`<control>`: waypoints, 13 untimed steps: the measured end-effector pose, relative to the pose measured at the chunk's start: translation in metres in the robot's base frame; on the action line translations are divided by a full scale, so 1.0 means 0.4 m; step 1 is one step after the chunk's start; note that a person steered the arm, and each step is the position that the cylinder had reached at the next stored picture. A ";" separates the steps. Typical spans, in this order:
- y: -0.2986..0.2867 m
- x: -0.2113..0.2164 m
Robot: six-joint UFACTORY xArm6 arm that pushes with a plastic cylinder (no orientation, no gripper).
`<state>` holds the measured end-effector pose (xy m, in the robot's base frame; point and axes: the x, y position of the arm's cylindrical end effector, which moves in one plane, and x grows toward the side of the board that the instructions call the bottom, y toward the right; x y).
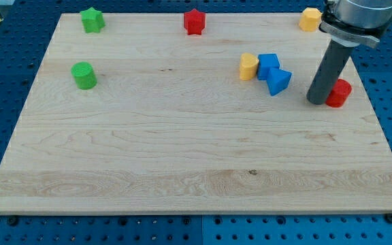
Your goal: Move the blue cube to the vertical bottom of the green circle
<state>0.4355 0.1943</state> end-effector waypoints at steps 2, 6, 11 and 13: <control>-0.113 0.000; -0.079 -0.014; -0.068 -0.222; -0.133 -0.195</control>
<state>0.3575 0.1409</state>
